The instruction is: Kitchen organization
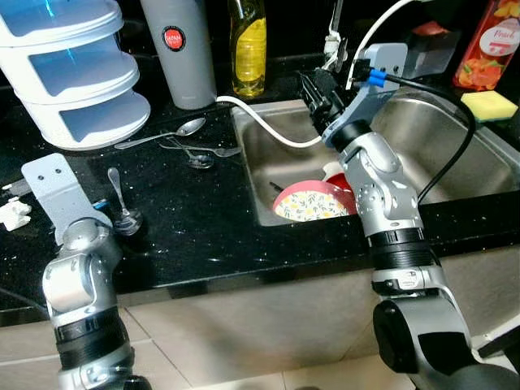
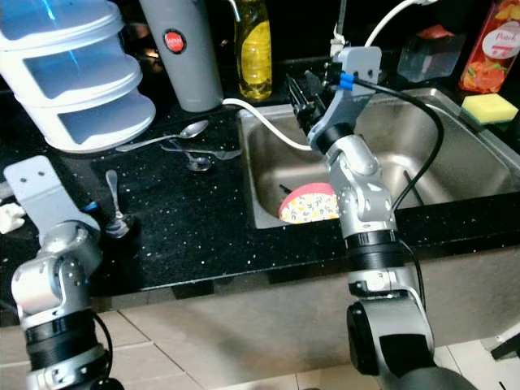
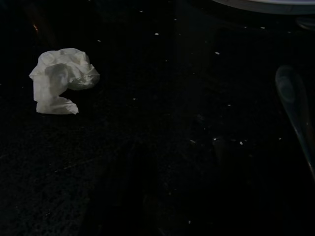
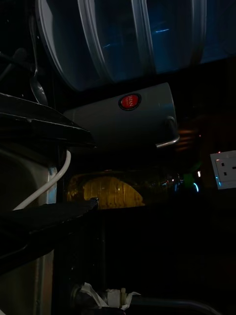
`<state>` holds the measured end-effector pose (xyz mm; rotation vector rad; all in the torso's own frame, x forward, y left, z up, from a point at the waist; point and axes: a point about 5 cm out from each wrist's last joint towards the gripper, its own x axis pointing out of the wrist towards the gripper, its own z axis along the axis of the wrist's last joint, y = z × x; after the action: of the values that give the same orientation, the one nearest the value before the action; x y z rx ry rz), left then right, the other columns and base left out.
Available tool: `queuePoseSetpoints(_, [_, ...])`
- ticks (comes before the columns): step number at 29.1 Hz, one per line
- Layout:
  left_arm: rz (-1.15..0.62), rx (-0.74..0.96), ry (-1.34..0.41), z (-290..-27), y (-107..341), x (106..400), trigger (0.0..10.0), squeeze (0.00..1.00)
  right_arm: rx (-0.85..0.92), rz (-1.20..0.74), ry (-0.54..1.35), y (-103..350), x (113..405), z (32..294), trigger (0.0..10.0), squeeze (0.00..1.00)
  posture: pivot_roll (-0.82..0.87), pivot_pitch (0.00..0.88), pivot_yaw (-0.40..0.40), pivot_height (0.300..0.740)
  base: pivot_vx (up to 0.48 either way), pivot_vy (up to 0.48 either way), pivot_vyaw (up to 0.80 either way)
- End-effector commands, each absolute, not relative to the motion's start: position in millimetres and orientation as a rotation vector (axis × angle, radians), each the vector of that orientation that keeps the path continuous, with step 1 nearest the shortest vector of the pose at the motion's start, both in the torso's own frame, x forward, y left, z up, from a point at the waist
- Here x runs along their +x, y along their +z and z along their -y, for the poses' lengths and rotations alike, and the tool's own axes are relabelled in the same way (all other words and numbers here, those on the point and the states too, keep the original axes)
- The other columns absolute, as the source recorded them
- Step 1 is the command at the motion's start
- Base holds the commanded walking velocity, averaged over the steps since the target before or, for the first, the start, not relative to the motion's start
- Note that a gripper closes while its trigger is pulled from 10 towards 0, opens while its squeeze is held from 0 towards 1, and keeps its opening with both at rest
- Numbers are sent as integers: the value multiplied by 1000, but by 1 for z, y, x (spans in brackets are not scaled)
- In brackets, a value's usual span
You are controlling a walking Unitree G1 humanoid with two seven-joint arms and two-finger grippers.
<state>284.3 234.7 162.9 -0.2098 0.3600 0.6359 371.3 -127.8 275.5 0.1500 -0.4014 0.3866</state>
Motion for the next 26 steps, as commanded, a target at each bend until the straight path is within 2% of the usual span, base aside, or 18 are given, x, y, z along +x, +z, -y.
queuePoseSetpoints(1, [-439, -180, 611, -231, 147, 283, 0, 0, 144, 409, 393, 277, 372, 124, 10000, 0, -47, 0, 38, 740, 0, 0, 0])
queuePoseSetpoints(3, [-391, -147, 619, -232, 156, 286, 0, 0, 146, 409, 392, 276, 372, 124, 10000, 0, -42, 0, 42, 740, 0, 0, 0])
queuePoseSetpoints(4, [-345, -112, 618, -232, 165, 288, 1804, 0, 148, 409, 391, 276, 372, 124, 10000, 0, -40, 0, 43, 740, 0, 0, 0])
queuePoseSetpoints(5, [-258, -52, 592, -228, 185, 294, 10000, 0, 152, 408, 389, 275, 372, 124, 10000, 0, -39, 0, 47, 740, 0, 0, 0])
queuePoseSetpoints(11, [-172, 34, 537, -217, 205, 302, 10000, 0, 159, 409, 390, 274, 372, 122, 10000, 0, -35, 0, 52, 740, 0, 0, 0])
queuePoseSetpoints(12, [-169, 28, 527, -215, 205, 302, 10000, 1000, 159, 408, 389, 274, 372, 122, 10000, 0, -35, 0, 52, 740, 0, 0, 0])
queuePoseSetpoints(16, [-175, 3, 509, -213, 204, 303, 10000, 1000, 160, 407, 388, 273, 372, 123, 10000, 0, -35, 0, 52, 740, 0, 0, 0])
queuePoseSetpoints(21, [-285, -42, 531, -210, 182, 301, 10000, 1000, 157, 407, 383, 272, 371, 125, 10000, 0, -44, 0, 56, 740, 0, 0, 0])
queuePoseSetpoints(22, [-304, -50, 539, -210, 178, 301, 10000, 0, 157, 408, 383, 272, 371, 125, 10000, 0, -44, 0, 56, 740, 0, 0, 0])
queuePoseSetpoints(26, [-366, -62, 529, -208, 166, 300, 10000, 0, 154, 410, 383, 273, 371, 126, 10000, 0, -44, 0, 54, 740, 0, 0, 0])
